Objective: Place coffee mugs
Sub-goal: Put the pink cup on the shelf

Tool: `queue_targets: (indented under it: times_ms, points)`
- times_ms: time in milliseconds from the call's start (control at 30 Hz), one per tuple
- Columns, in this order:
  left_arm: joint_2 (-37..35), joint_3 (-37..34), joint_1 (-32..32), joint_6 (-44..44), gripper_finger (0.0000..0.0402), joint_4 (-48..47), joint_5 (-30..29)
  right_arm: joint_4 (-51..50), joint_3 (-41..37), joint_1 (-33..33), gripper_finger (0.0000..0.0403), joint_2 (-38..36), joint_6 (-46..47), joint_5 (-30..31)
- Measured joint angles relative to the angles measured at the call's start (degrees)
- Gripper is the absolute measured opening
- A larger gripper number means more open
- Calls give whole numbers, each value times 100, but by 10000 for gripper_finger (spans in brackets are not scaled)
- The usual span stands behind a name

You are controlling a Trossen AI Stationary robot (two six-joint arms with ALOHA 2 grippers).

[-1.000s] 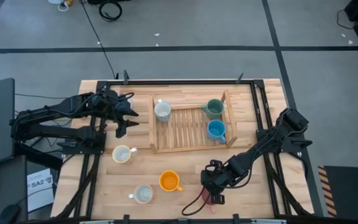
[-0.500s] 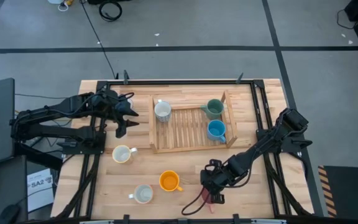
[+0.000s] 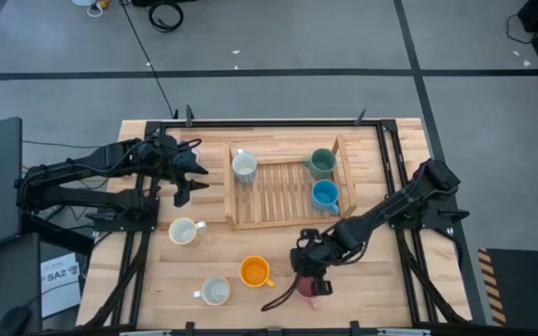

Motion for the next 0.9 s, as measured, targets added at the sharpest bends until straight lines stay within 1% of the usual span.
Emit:
queue_targets:
  times_ms: [233,433,533,733,900]
  points:
    - [0,0,2,1,201,-2,0,-741,667,-491,35,-1,-1316,452]
    - [-1,0,2,1,201,-2,0,-1128,1082,-1094,35,-7,-2309,754]
    - [-1,0,0,1,201,-2,0,-1204,1184,-1454,35,-7,-2742,790]
    - [0,0,0,0,201,-2,0,-1210,1185,-2197,35,2,-3387,824]
    - [-1,0,2,0,201,-2,0,-1211,1182,-2733,36,15,-3587,922]
